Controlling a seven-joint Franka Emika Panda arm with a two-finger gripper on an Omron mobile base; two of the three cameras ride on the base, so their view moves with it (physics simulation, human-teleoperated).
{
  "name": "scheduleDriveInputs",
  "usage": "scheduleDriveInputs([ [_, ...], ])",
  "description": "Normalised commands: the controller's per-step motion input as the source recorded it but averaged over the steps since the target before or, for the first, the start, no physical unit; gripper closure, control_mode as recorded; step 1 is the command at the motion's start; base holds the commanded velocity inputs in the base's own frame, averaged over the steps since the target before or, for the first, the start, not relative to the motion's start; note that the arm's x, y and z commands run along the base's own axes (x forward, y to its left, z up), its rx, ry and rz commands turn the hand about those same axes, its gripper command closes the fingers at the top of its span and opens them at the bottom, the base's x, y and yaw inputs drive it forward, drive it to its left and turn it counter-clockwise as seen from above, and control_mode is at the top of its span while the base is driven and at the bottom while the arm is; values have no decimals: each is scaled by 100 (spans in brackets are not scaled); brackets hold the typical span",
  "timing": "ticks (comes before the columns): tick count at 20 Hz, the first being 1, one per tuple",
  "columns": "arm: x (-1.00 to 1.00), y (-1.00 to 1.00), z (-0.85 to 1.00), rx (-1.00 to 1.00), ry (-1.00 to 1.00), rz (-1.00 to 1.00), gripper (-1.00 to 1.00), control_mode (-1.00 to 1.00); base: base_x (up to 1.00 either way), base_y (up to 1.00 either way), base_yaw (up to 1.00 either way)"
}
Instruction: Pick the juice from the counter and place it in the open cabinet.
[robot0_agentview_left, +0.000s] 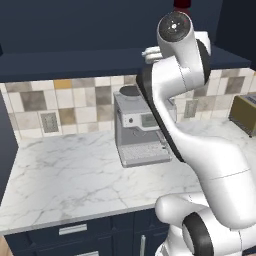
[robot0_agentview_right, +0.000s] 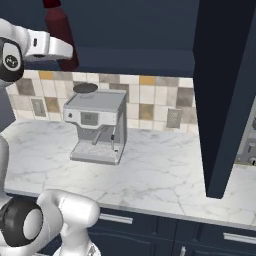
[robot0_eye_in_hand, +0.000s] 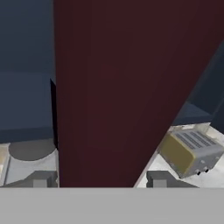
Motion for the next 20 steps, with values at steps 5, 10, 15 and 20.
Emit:
scheduleDriveInputs([
  [5,46,0,2,0,0,0,100,-100,0,0,0],
  [10,61,0,-8,0,1,0,100,-100,0,0,0],
  [15,68,0,-5,4,10,0,100,-100,0,0,0],
  [20,57,0,-2,9,8,0,100,-100,0,0,0],
])
